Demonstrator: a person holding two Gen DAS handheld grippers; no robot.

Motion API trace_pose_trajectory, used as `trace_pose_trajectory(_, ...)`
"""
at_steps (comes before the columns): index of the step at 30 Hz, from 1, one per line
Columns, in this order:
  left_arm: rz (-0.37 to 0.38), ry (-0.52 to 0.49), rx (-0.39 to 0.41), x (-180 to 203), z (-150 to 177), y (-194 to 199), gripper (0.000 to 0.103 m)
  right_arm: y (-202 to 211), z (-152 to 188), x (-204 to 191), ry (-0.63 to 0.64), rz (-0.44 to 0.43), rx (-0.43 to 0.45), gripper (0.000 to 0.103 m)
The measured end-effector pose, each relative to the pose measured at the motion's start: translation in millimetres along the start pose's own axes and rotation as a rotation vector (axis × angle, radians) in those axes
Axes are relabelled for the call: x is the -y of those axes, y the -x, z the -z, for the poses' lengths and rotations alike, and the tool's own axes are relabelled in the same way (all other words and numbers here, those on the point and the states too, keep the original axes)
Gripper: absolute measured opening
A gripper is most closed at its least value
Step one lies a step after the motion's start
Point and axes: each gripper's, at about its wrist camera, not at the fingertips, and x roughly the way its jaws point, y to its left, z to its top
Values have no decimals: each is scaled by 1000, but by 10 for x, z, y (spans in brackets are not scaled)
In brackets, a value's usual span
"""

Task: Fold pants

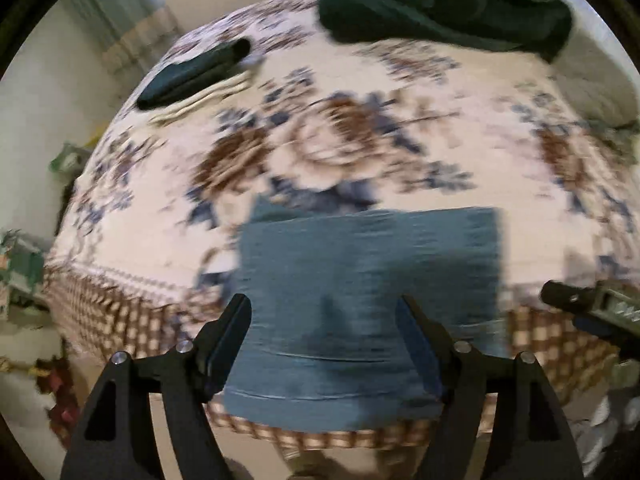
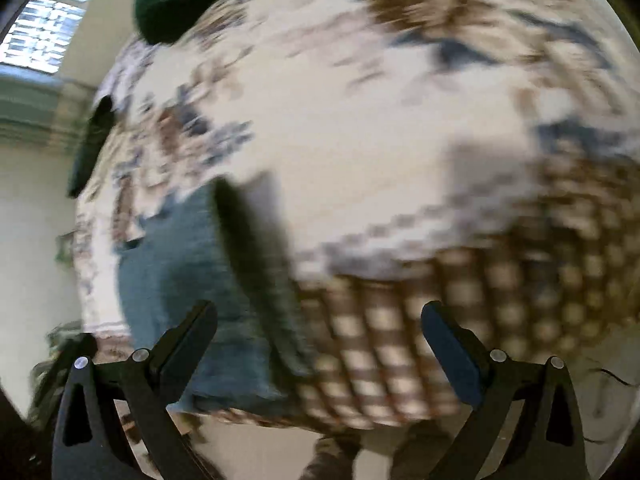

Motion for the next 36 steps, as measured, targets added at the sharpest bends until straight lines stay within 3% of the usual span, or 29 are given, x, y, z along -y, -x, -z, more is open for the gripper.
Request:
trace_pose_trajectory(4, -60, 41, -34, -300, 10, -198, 73, -527, 18, -216, -27, -61, -138, 103)
trace_pose_trajectory(5, -78, 45, -38, -353, 23, -227, 73, -639, 54, -252, -36, -82, -166, 96)
trace_pose_trajectory(6, -87, 52, -40, -404, 36, -249, 73, -697, 79, -276, -33, -76, -177, 81)
trace_pose_trajectory(9, -101, 63, -47, -502, 89, -282, 73, -683, 178, -321, -7, -40, -111, 48)
trace_pose_trajectory(12, -102, 74, -52, -572, 129, -290, 73, -518, 272, -400, 31, -37, -42, 33)
trace_pose_trajectory(15, -94, 86, -65, -614, 173, -324, 73, -328, 335, -468, 55, -25, -3, 29)
trace_pose_trajectory(18, -84, 91, -74, -644, 202, -346, 73, -9, 377, -289, 22, 7, 41, 28)
trace_pose_trajectory(20, -81, 94, -72, -662, 211, -367, 73, -36, 337, -47, -23, 29, -18, 30)
trace_pose_trajectory(22, -69, 102, -74, -673, 213, -404, 73, -169, 301, 102, -61, -12, -114, 38)
trace_pose_trajectory(23, -59, 106, -78, -680, 207, -433, 73, -221, 268, 140, -63, 3, -154, 55)
trace_pose_trajectory(24, -53, 109, -82, -688, 198, -457, 73, -247, 221, 180, -51, 21, -164, 62)
trace_pose_trajectory(26, -28, 123, -84, -724, 149, -509, 73, -155, 144, 167, -28, 19, -142, 63)
trace_pose_trajectory(31, 127, 240, -120, -883, -154, -773, 73, -2, -78, 199, -85, -55, -68, 71)
trace_pose_trajectory(36, 276, 298, -208, -945, -549, -1316, 73, -270, -346, 253, -147, -94, -102, 72)
